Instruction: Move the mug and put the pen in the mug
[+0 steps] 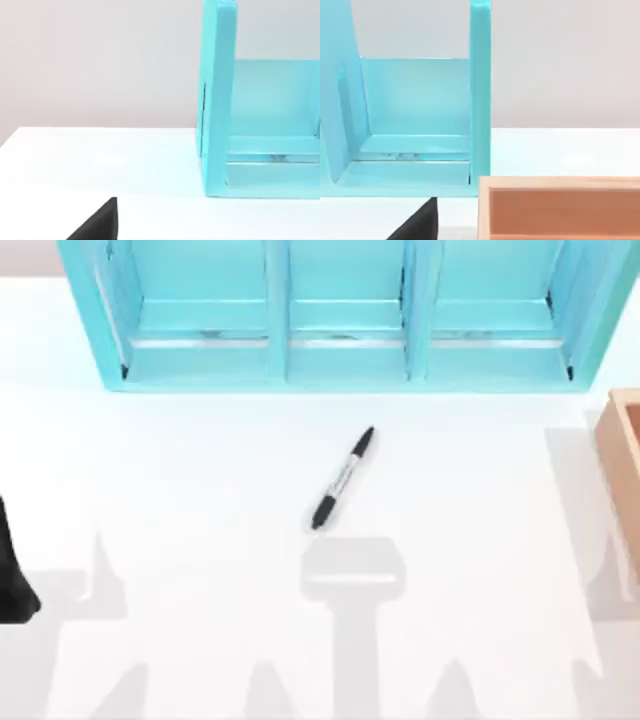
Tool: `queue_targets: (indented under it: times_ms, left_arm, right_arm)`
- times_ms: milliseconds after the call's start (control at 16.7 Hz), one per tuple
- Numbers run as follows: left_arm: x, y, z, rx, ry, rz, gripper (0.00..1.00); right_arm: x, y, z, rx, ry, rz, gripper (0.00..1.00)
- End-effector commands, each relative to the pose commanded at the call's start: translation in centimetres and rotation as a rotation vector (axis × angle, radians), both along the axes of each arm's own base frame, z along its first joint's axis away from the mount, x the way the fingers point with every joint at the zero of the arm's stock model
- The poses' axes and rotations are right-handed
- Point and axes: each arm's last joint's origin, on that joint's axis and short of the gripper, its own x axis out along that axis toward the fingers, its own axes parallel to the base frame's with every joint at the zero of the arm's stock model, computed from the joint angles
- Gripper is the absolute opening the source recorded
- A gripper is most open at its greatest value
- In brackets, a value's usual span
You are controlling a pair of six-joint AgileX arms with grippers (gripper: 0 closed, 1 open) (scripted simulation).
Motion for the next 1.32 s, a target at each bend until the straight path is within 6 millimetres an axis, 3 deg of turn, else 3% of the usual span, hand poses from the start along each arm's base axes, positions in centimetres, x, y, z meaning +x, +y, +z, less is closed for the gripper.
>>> queue_targets:
  times_ms: [300, 660, 960, 1140, 1320]
  left_arm:
    - [0.0, 0.0, 0.0, 0.0, 0.0, 0.0, 1.0]
    - [0.0, 0.0, 0.0, 0.0, 0.0, 0.0, 1.0]
    - [0.0, 0.0, 0.0, 0.0, 0.0, 0.0, 1.0]
    - [0.0, 0.0, 0.0, 0.0, 0.0, 0.0, 1.0]
    - [0.0, 0.0, 0.0, 0.0, 0.0, 0.0, 1.0]
  right_arm:
    - [0.0, -0.2, 1.0, -0.015, 0.06, -0.016, 1.0]
    - [2.1, -1.2, 6.8, -0.077, 0.411, -0.08, 1.0]
    - [8.1, -3.5, 11.1, -0.098, 0.846, -0.105, 1.0]
    - [12.8, -5.7, 11.7, -0.083, 1.106, -0.091, 1.0]
    - [16.9, -8.1, 11.1, -0.053, 1.322, -0.063, 1.0]
